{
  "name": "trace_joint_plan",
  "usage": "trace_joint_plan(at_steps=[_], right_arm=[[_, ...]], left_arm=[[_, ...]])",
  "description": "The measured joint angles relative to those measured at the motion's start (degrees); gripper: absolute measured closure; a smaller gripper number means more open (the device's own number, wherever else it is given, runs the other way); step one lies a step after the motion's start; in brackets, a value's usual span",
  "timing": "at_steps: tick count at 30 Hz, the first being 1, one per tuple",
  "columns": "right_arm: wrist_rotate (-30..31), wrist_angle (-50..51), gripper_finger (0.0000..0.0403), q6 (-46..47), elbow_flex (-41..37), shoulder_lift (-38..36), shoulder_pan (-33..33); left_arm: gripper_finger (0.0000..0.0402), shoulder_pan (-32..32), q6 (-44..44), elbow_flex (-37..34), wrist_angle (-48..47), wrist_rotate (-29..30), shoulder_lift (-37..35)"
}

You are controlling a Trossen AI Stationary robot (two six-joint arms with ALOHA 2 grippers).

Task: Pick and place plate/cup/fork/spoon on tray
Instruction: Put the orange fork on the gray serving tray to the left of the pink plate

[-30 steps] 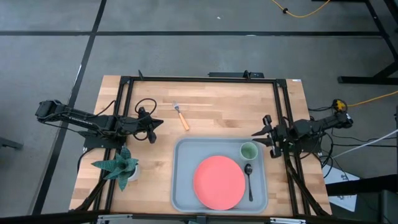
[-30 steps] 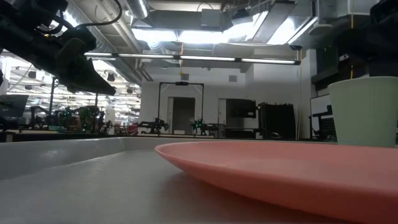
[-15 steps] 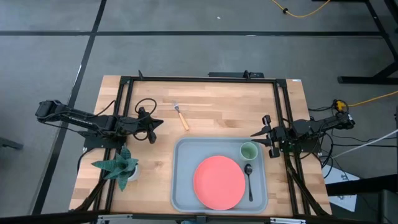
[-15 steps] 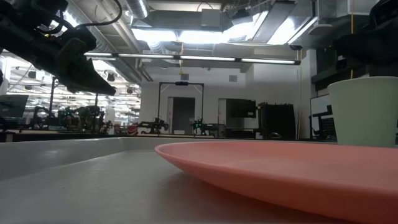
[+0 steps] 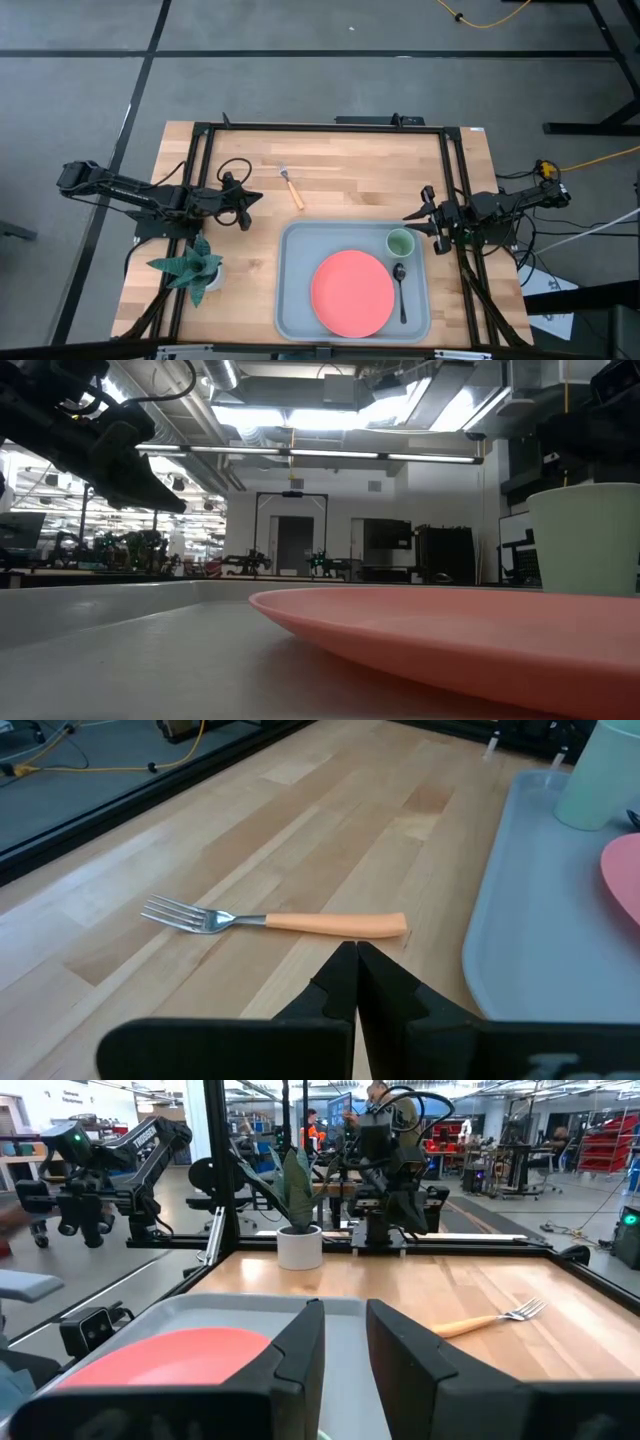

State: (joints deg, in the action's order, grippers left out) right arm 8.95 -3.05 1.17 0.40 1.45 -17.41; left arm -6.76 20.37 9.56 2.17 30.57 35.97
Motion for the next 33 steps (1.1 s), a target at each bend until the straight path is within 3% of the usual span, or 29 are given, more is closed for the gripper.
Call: trace_joint_plan(at_steps=[7, 13, 24, 28, 33], right_arm=[[0.0, 0.0, 0.0320, -0.1, 0.0, 0.0, 0.0], [0.0, 0.0, 0.0320, -0.1, 0.0, 0.0, 0.0], [0.0, 0.0, 0.0320, -0.1, 0.0, 0.0, 0.0], [0.0, 0.0, 0.0320, -0.1, 0.0, 0.0, 0.0], [0.0, 0.0, 0.0320, -0.1, 0.0, 0.0, 0.0]], left_arm=[[0.0401, 0.1, -0.5, 0.0, 1.9, 0.9, 0.0], [0.0401, 0.0, 12.1, 0.0, 7.2, 0.4, 0.0], [0.0401, 0.5, 10.3, 0.8, 22.5, -0.6, 1.3], [0.0401, 0.7, 3.4, 9.4, 26.3, -1.4, 4.7], [0.0401, 1.6, -12.0, 24.6, 25.5, -1.6, 16.8]])
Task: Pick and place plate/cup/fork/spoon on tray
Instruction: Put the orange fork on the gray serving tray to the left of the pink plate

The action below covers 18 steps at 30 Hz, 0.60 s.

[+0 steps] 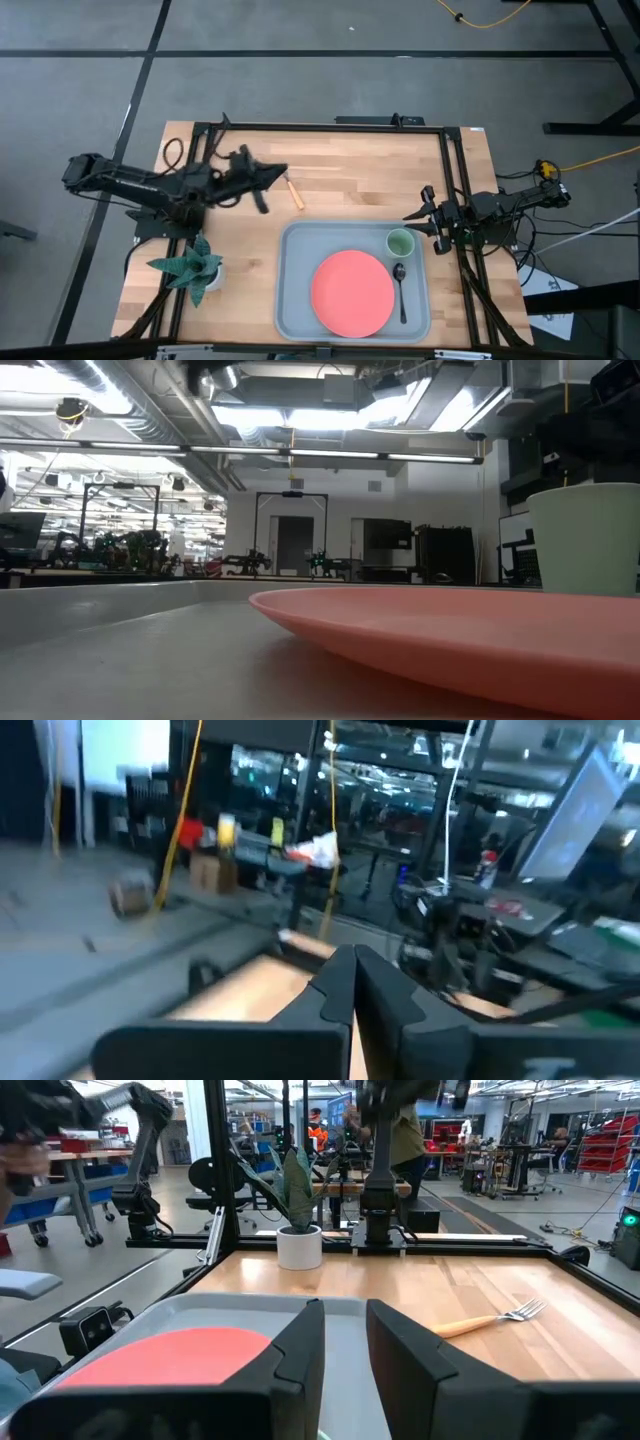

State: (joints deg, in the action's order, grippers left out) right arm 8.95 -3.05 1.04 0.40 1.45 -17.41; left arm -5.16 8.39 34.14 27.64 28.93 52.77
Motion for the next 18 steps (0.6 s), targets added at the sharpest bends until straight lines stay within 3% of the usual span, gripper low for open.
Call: trace_joint_plan(at_steps=[3, 5, 10, 13, 15, 18], right_arm=[[0.0, 0.0, 0.0320, 0.0, 0.0, 0.0, 0.0], [0.0, 0.0, 0.0320, 0.0, 0.0, 0.0, 0.0], [0.0, 0.0, 0.0320, 0.0, 0.0, 0.0, 0.0], [0.0, 0.0, 0.0320, 0.0, 0.0, 0.0, 0.0], [0.0, 0.0, 0.0320, 0.0, 0.0, 0.0, 0.0], [0.0, 0.0, 0.0320, 0.0, 0.0, 0.0, 0.0]], left_arm=[[0.0401, 1.6, -3.0, 8.6, -4.6, 0.0, 7.8], [0.0401, 3.1, 1.7, 14.1, -13.4, 0.4, 13.0], [0.0401, 7.9, 20.5, 25.4, -45.4, 4.0, 24.5], [0.0401, 11.8, 36.6, 29.4, -62.9, 4.7, 30.5], [0.0401, 14.3, 45.9, 30.2, -68.5, 2.7, 33.6], [0.0401, 17.0, 55.2, 30.1, -67.2, -1.1, 38.1]])
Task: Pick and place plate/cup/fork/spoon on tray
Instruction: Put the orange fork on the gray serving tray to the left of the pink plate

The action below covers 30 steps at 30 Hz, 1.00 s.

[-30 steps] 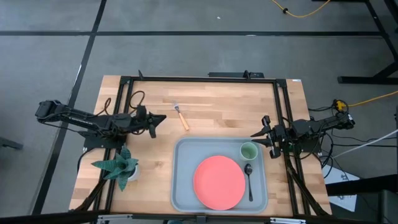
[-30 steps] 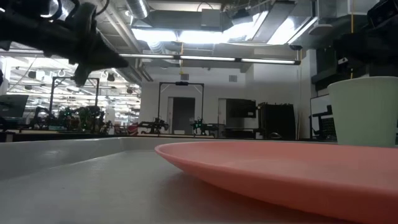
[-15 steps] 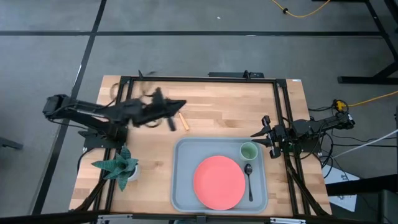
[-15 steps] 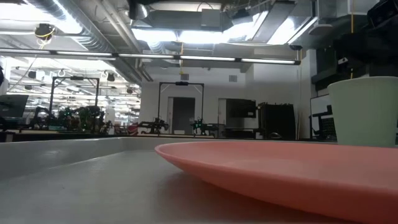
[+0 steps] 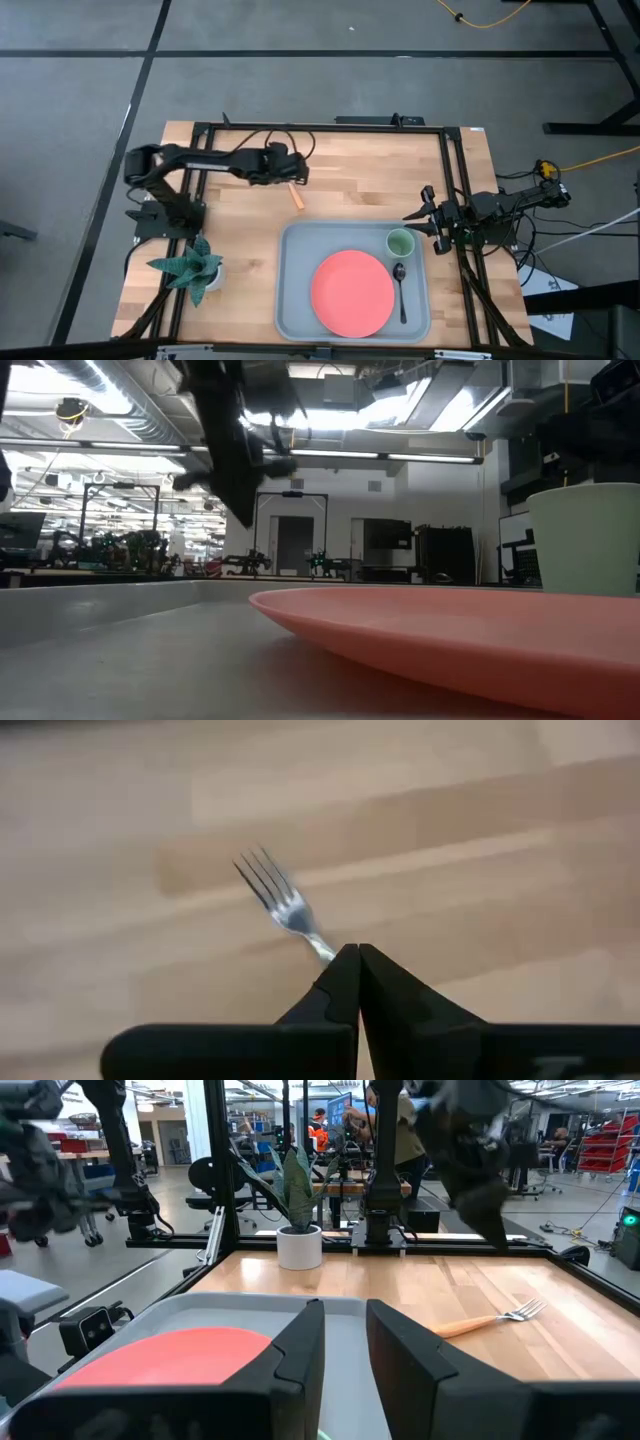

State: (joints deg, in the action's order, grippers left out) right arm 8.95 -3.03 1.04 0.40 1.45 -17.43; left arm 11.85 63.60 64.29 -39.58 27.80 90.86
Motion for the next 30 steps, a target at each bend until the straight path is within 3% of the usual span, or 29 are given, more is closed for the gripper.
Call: trace_joint_plan(at_steps=[7, 11, 19, 30], right_arm=[[0.0, 0.0, 0.0320, 0.0, 0.0, 0.0, 0.0], [0.0, 0.0, 0.0320, 0.0, 0.0, 0.0, 0.0], [0.0, 0.0, 0.0320, 0.0, 0.0, 0.0, 0.0], [0.0, 0.0, 0.0320, 0.0, 0.0, 0.0, 0.0]], left_arm=[[0.0401, 2.0, -0.3, 0.0, 6.1, -8.8, 7.3], [0.0401, 1.1, 5.1, 0.0, 8.6, -8.3, 7.1], [0.0401, -4.1, 4.1, 0.0, 14.1, -8.3, 6.9], [0.0401, -4.5, 6.4, 0.0, 15.6, -6.1, 6.9]])
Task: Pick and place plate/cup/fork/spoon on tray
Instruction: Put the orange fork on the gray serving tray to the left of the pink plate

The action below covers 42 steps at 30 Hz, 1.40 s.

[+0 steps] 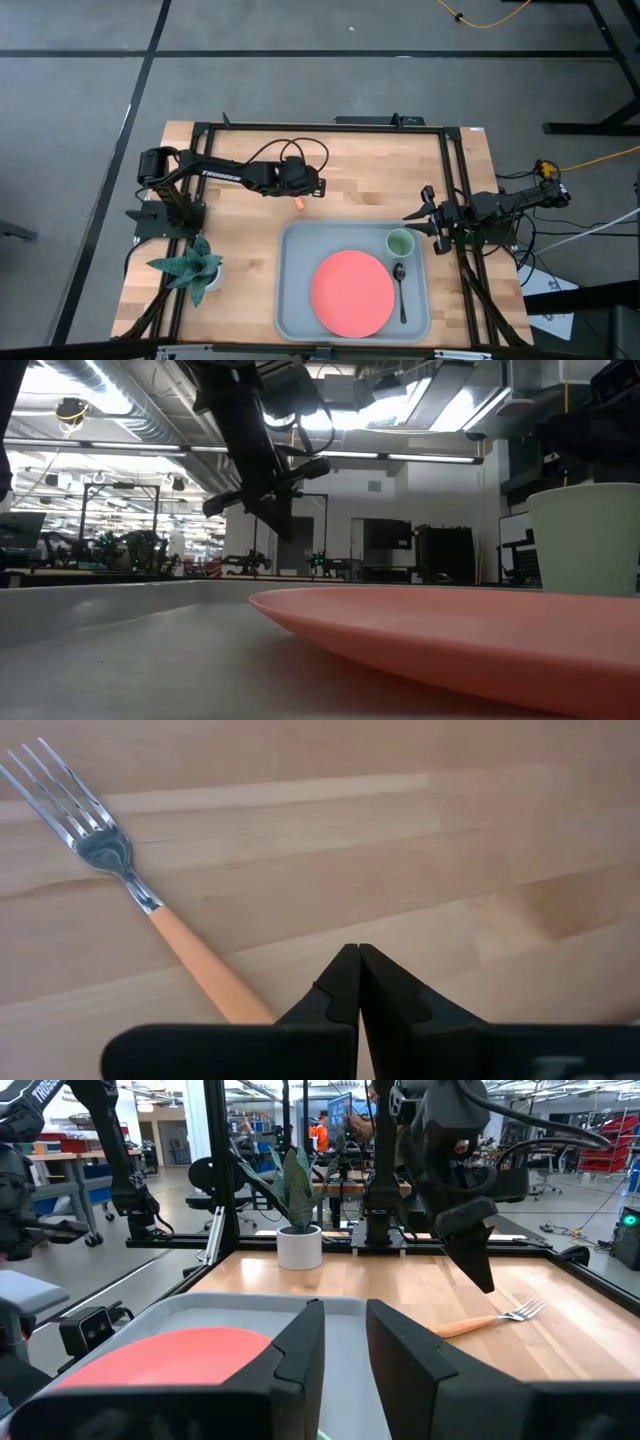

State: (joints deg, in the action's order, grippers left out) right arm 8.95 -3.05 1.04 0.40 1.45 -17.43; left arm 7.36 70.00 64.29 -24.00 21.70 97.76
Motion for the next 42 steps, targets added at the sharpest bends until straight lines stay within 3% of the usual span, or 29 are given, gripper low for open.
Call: trace_joint_plan(at_steps=[11, 17, 22, 27, 32, 38, 42], right_arm=[[0.0, 0.0, 0.0320, 0.0, 0.0, 0.0, 0.0], [0.0, 0.0, 0.0320, 0.0, 0.0, 0.0, 0.0], [0.0, 0.0, 0.0320, 0.0, 0.0, 0.0, 0.0], [0.0, 0.0, 0.0320, 0.0, 0.0, 0.0, 0.0], [0.0, 0.0, 0.0320, 0.0, 0.0, 0.0, 0.0], [0.0, 0.0, 0.0320, 0.0, 0.0, 0.0, 0.0], [0.0, 0.0, 0.0320, 0.0, 0.0, 0.0, 0.0]], left_arm=[[0.0401, -0.7, 0.9, 0.0, 4.6, 0.6, 0.0], [0.0401, -0.6, 5.0, 0.0, 0.1, 8.7, 0.3], [0.0401, -0.6, 9.4, 0.0, -2.4, 9.5, 0.3], [0.0401, -0.6, 12.8, -0.1, -6.1, 17.8, 1.6], [0.0401, -1.3, 19.8, 0.0, -6.4, 17.6, 4.3], [0.0401, -2.0, 16.7, 0.0, -4.8, 15.2, 6.6], [0.0395, -2.3, 21.8, 0.0, -4.6, 14.6, 6.4]])
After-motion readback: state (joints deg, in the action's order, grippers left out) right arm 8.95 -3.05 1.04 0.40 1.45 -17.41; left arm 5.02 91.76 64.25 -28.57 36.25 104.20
